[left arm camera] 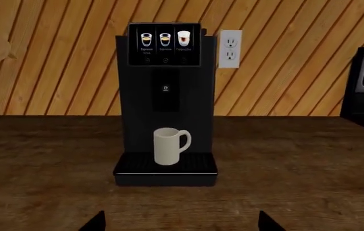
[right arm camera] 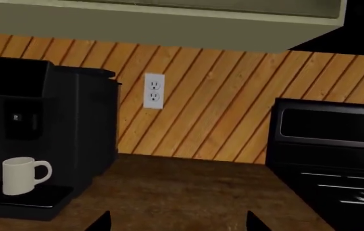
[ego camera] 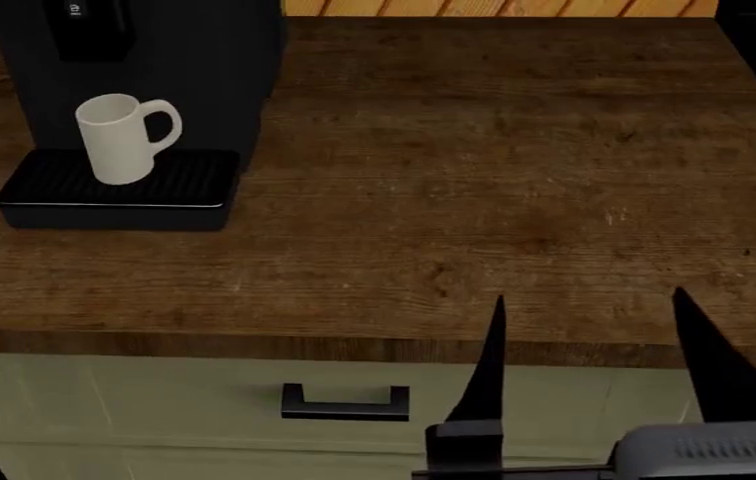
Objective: Pick the mug from under the coffee machine dispenser and place it on the counter.
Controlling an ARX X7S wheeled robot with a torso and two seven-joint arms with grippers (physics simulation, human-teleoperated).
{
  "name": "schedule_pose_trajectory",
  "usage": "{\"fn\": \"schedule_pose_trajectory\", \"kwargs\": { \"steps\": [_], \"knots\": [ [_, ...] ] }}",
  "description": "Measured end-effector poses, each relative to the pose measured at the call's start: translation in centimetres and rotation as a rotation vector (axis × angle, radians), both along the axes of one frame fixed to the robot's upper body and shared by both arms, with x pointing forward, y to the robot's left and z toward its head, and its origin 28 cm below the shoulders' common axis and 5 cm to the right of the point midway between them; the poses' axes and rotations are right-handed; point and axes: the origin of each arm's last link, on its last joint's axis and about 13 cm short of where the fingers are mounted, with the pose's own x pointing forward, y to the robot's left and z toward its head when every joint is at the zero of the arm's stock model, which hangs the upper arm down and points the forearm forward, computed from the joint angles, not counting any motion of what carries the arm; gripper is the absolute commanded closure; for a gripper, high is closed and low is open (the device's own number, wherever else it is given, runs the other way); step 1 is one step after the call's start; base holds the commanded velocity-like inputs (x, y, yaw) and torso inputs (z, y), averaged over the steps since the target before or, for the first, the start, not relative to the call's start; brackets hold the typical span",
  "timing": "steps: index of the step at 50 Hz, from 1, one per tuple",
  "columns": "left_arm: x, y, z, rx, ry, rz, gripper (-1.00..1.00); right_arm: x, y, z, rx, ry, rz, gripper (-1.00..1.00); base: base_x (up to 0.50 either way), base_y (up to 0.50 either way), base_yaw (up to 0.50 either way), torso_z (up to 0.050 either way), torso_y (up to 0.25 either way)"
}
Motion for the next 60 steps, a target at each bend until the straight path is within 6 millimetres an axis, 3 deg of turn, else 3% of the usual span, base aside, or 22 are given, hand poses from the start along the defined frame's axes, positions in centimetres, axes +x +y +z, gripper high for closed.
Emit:
{"fn": "schedule_pose_trajectory", "kwargs": {
  "steps": [18, 60],
  "knots": [
    [-0.8, 0.6, 1.0, -0.02, -0.04, 0.015, -1.0, -0.5, -0.2, 0.6, 0.033, -0.026, -0.009, -1.0, 0.22, 0.0, 0.0, 0.0, 0.0],
    [-0.2, 0.9, 0.3, -0.013, -0.004, 0.039, -1.0, -1.0, 0.2, 0.4, 0.058, -0.034, 0.041, -1.0, 0.21, 0.11, 0.0, 0.0, 0.0]
  ]
}}
